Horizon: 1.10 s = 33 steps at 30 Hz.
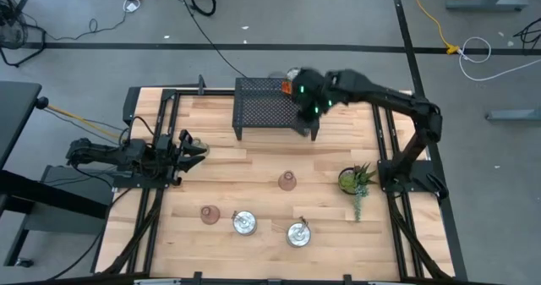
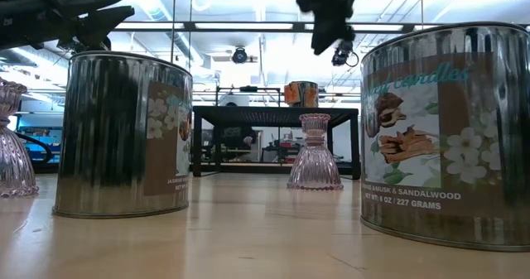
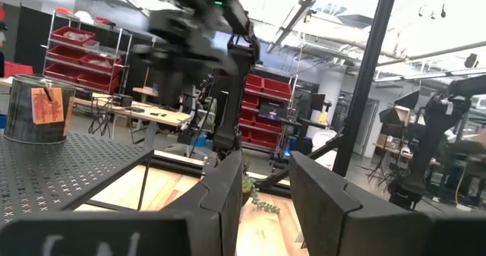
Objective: Pick & Place candle stick holders
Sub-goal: Put the right pink candle holder on the shelf
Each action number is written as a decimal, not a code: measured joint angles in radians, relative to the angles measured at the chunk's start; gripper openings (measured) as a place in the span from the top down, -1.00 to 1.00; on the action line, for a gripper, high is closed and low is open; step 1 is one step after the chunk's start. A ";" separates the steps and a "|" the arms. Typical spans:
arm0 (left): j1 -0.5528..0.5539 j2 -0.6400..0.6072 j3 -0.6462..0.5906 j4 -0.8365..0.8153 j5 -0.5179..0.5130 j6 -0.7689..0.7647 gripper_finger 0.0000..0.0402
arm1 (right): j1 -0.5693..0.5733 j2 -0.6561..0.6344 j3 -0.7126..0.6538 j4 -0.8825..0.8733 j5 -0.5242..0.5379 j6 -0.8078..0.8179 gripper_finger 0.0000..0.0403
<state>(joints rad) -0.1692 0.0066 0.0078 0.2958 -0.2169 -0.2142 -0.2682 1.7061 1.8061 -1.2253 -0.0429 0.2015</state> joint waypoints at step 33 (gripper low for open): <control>-0.001 0.000 0.000 -0.018 0.019 -0.008 0.43 | 0.903 -0.332 -1.254 1.533 0.876 0.366 0.76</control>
<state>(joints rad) -0.1699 0.0067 0.0078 0.2783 -0.1978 -0.2220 0.6346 1.3743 0.5517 0.3079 0.8333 0.5671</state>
